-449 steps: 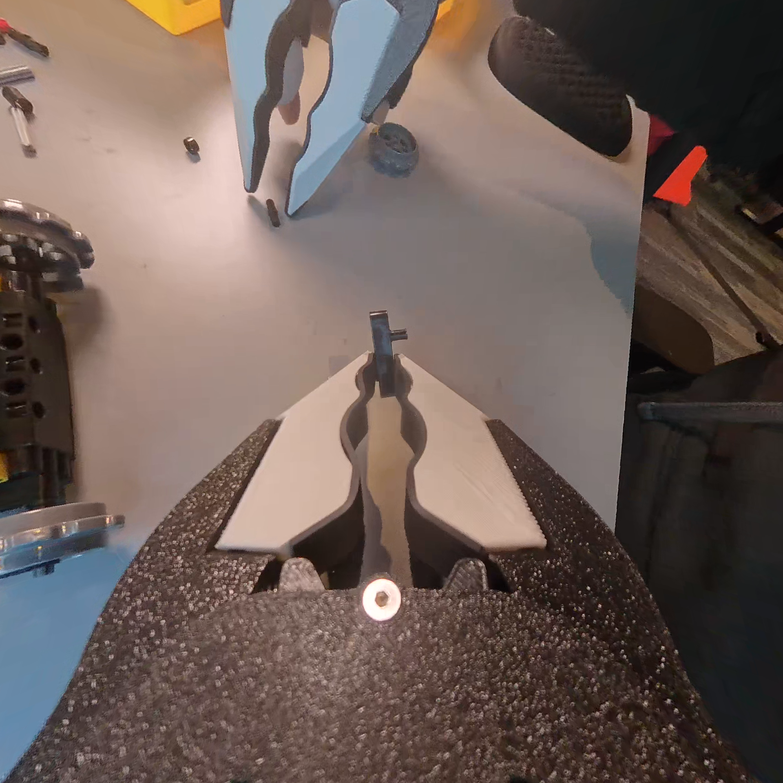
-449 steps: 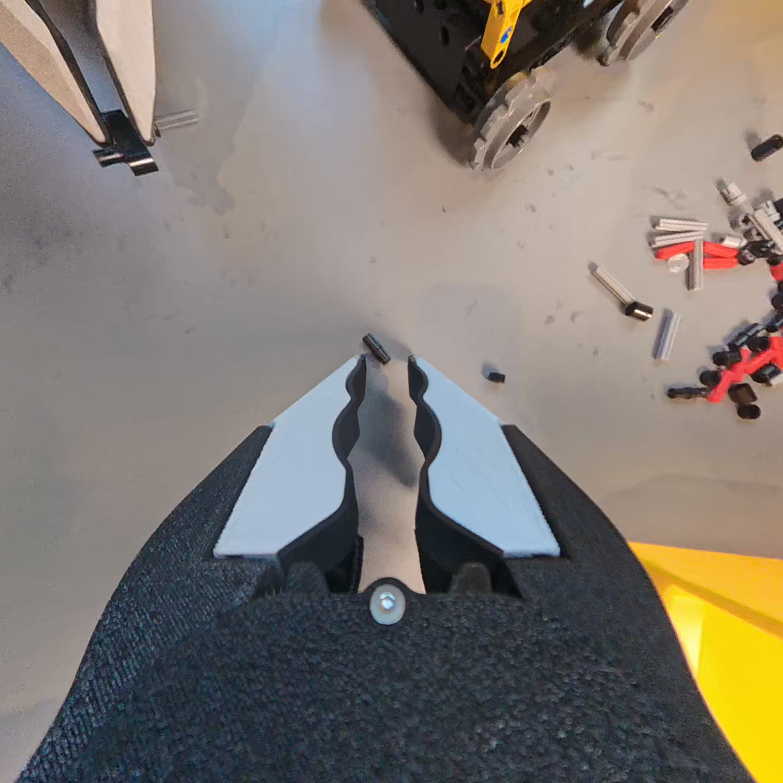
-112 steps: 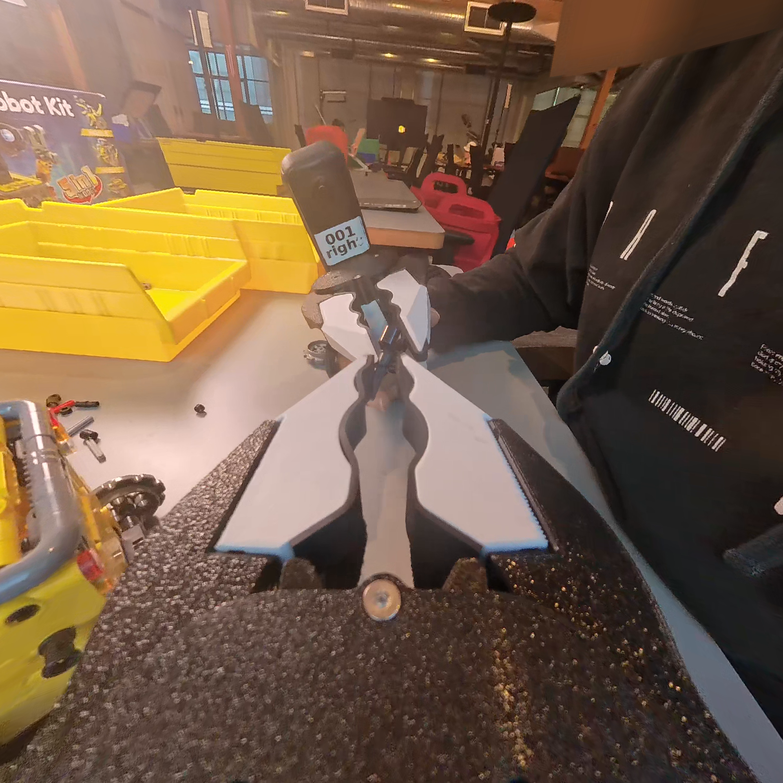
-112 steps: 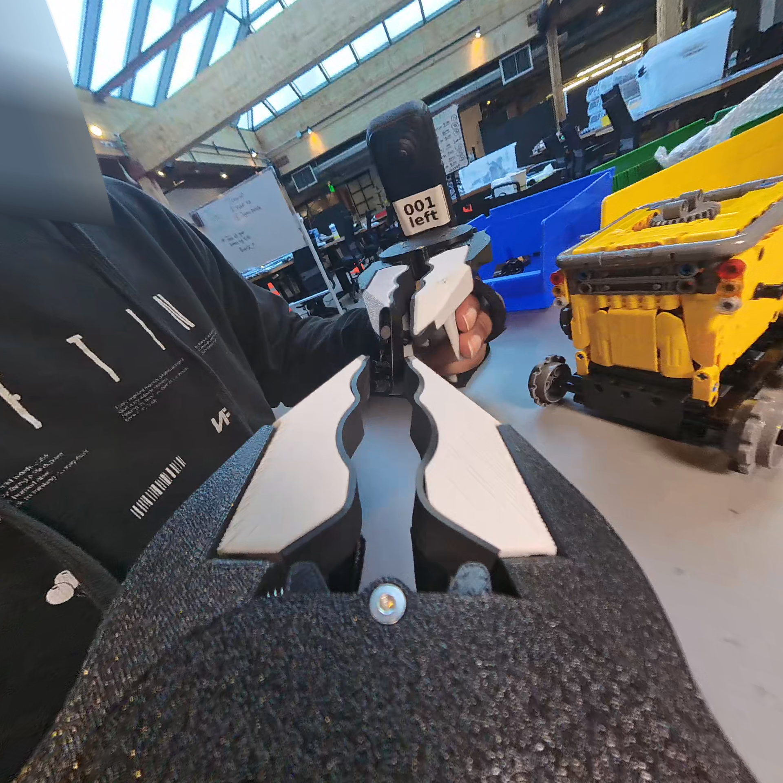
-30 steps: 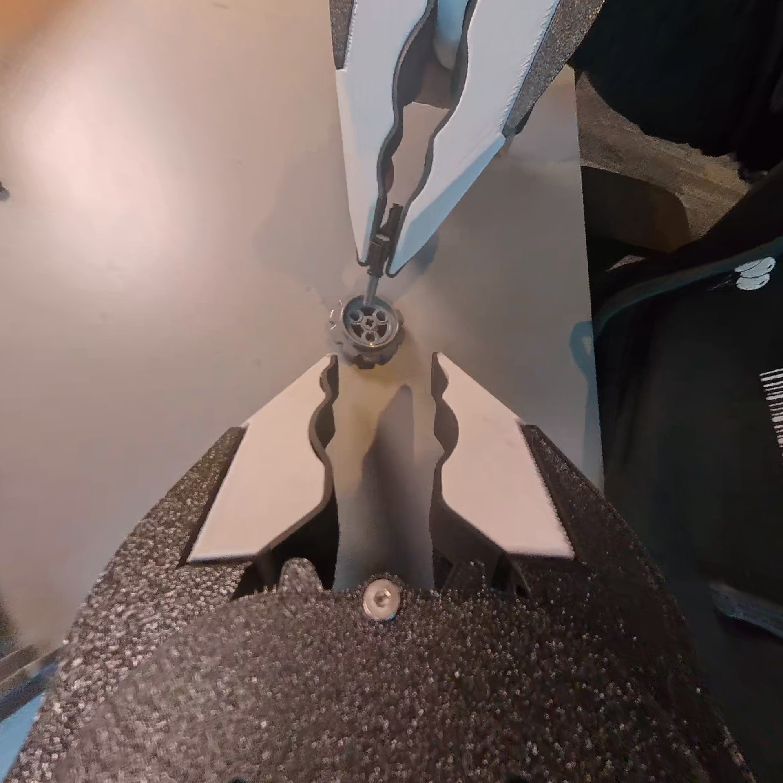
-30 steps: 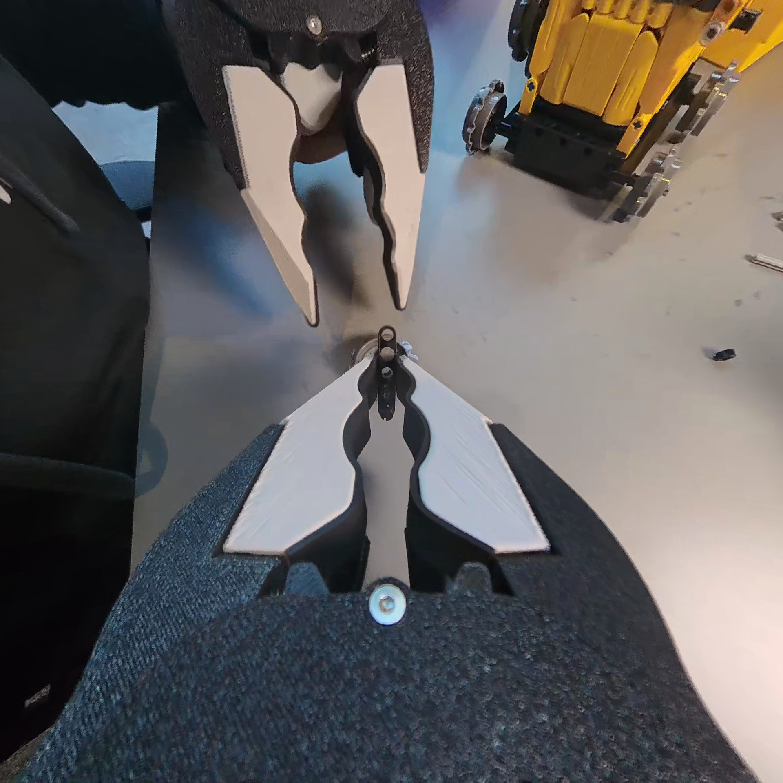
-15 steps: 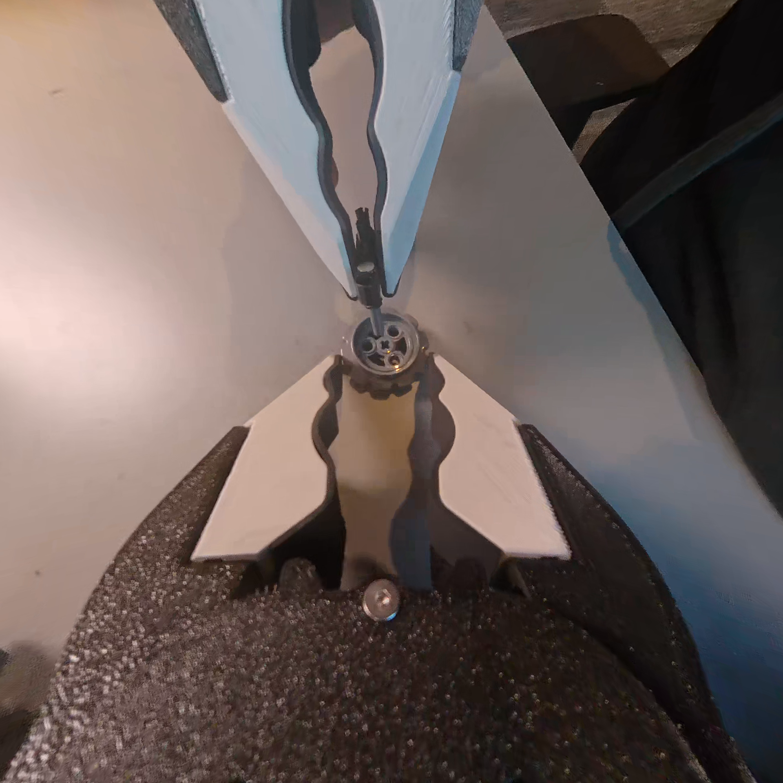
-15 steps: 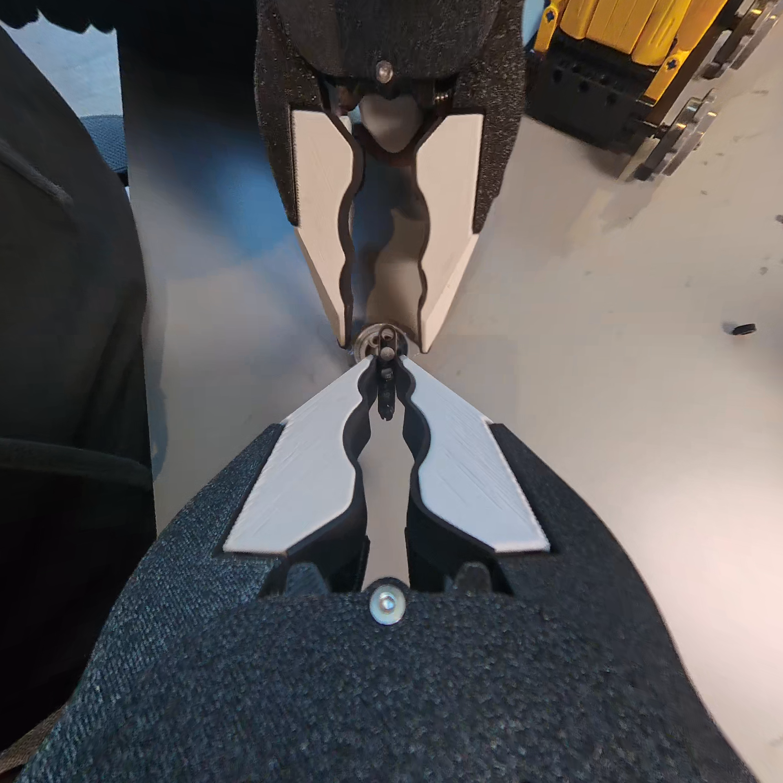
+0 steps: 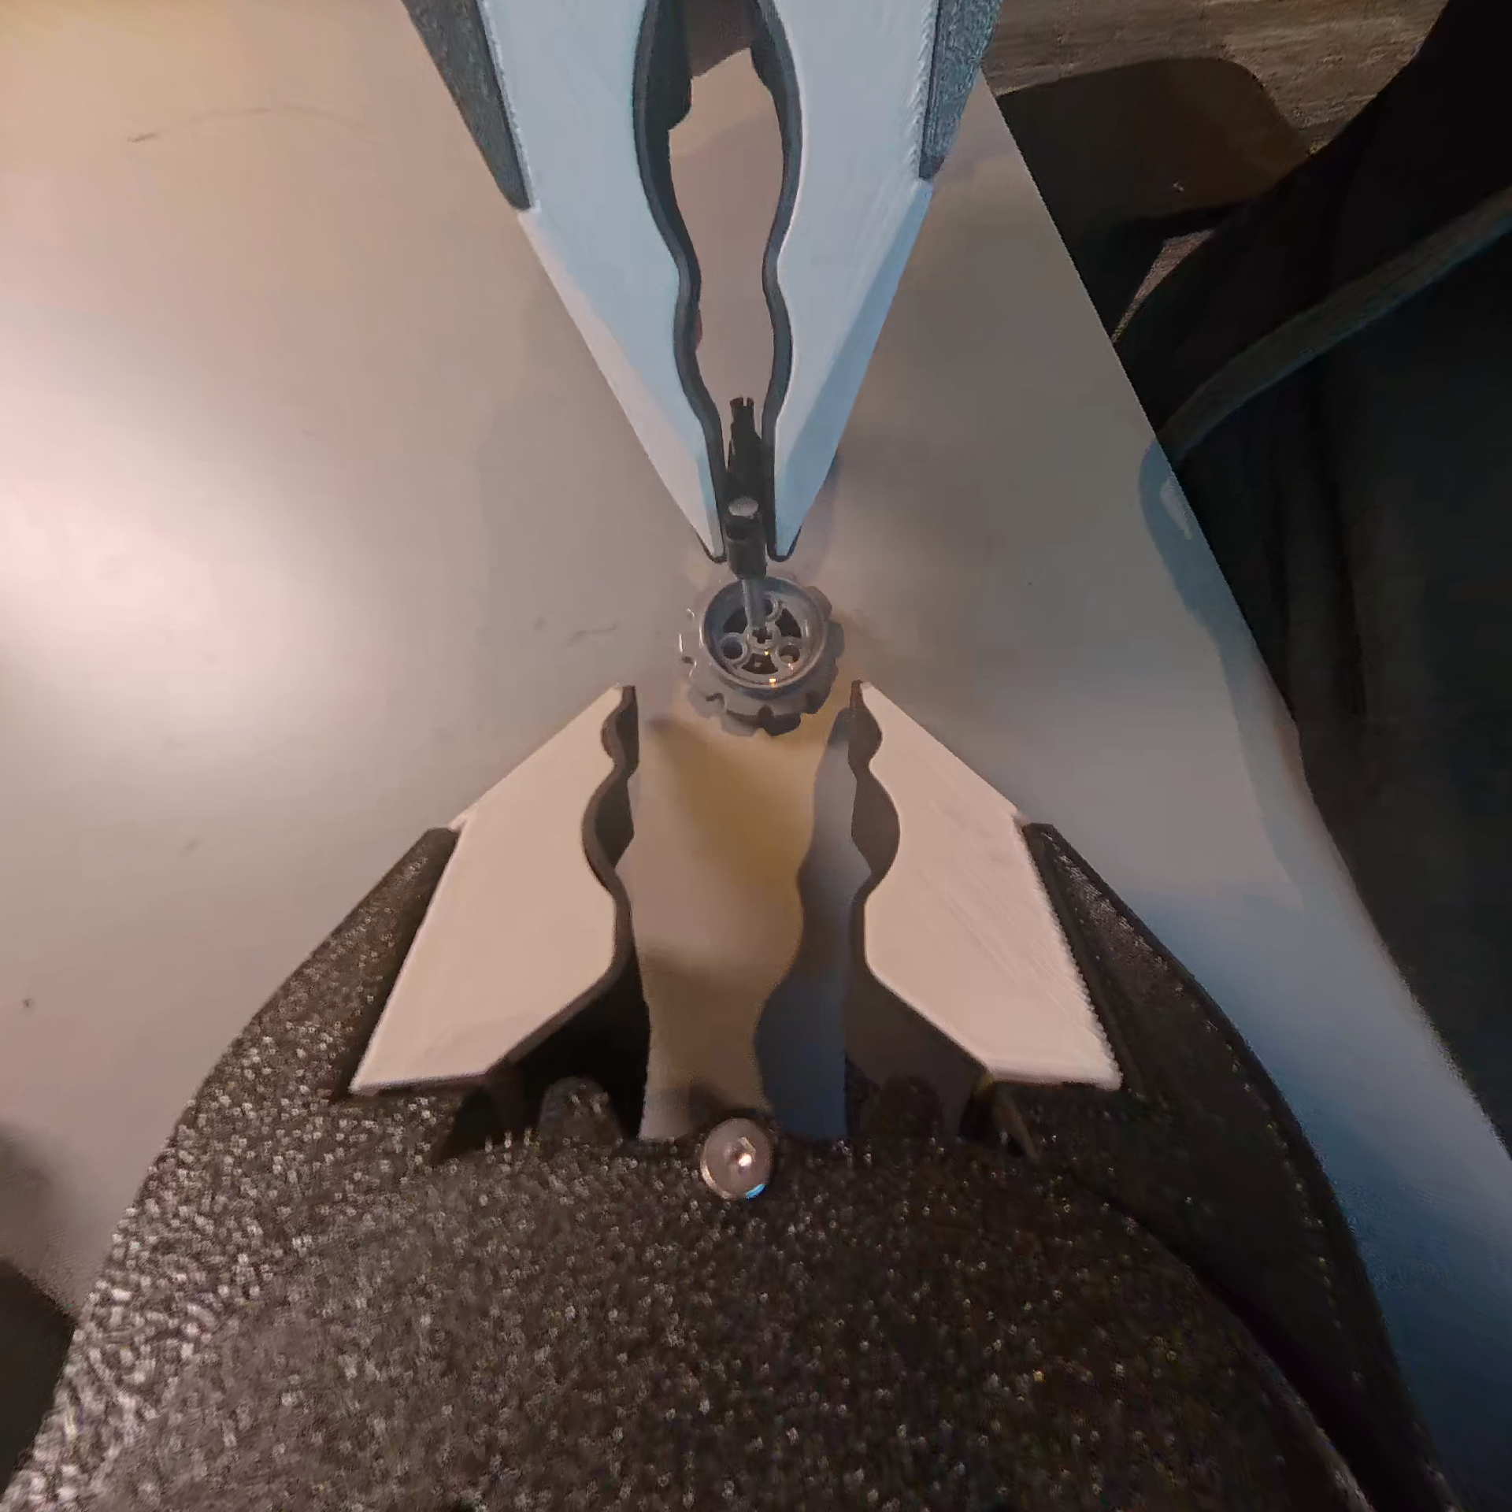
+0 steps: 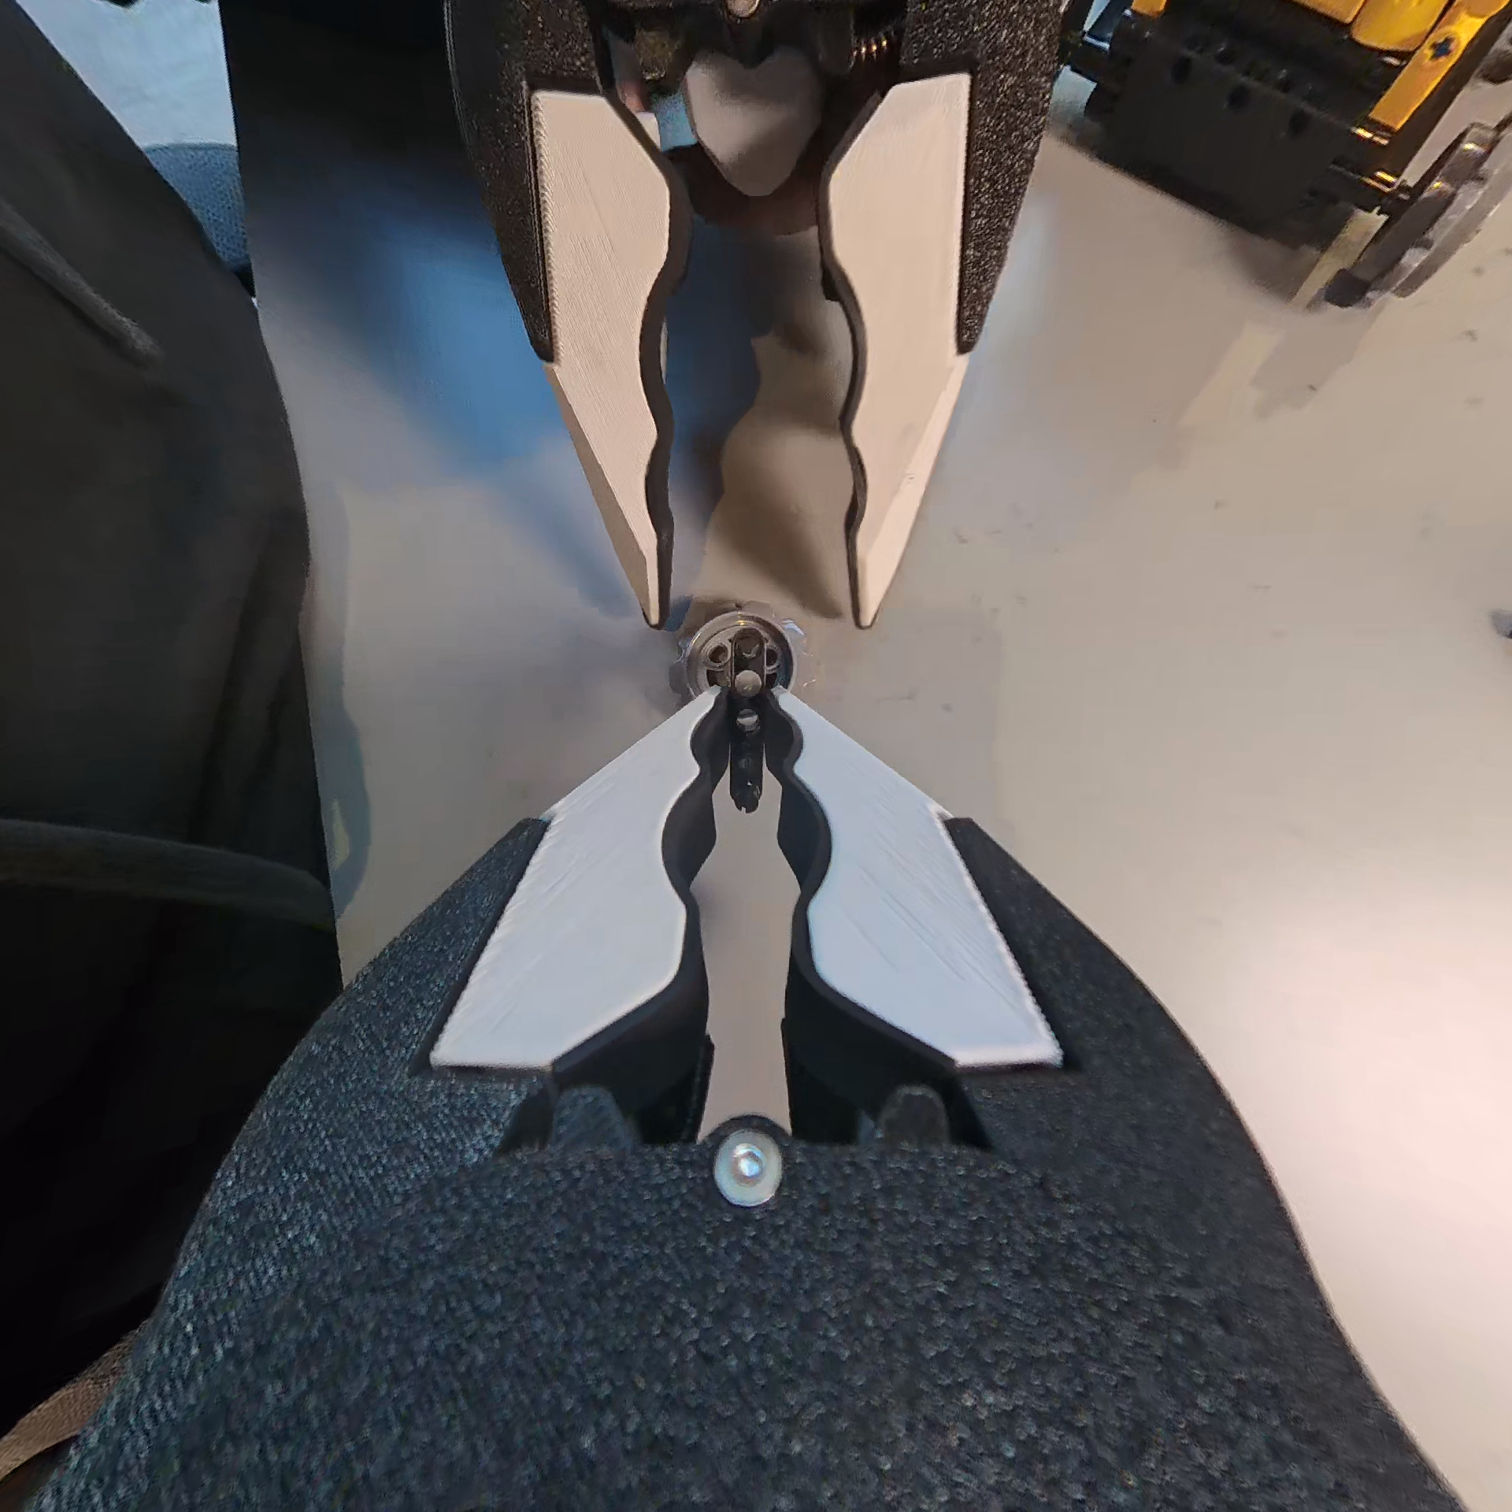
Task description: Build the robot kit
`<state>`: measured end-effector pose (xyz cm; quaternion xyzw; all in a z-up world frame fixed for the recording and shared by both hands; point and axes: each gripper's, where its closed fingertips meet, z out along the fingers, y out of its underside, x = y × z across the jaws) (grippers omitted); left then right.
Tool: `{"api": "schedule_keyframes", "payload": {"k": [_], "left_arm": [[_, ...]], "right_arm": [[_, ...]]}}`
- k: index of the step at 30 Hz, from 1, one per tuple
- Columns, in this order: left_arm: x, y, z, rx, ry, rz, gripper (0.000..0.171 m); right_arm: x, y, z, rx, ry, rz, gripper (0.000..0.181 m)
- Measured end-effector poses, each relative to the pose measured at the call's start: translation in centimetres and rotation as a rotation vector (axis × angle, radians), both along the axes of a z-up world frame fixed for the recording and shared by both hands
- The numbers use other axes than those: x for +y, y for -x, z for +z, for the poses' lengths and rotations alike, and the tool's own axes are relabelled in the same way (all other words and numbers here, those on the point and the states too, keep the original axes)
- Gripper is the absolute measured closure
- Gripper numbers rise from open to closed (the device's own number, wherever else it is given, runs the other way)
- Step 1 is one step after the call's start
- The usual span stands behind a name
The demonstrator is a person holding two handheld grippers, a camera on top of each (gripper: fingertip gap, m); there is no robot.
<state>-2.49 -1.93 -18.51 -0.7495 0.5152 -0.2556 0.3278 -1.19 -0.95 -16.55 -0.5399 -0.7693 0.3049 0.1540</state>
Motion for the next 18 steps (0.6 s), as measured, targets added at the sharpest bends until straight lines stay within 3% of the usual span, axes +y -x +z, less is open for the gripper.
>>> {"api": "schedule_keyframes", "payload": {"k": [4, 7, 18], "left_arm": [[0.1, -0.53, -0.26, 0.012, -0.024, -0.008, 0.125], [0.24, -0.44, -0.56, 0.028, -0.027, 0.007, 0.137], [0.08, -0.26, -0.51, 0.029, 0.005, 0.036, 0.137]], "right_arm": [[-0.08, 0.14, -0.12, -0.024, -0.022, 0.003, 0.174], [0.07, 0.1, -0.39, -0.049, -0.04, 0.002, 0.174], [0.46, 0.02, -0.4, -0.127, -0.127, 0.013, 0.174]]}}
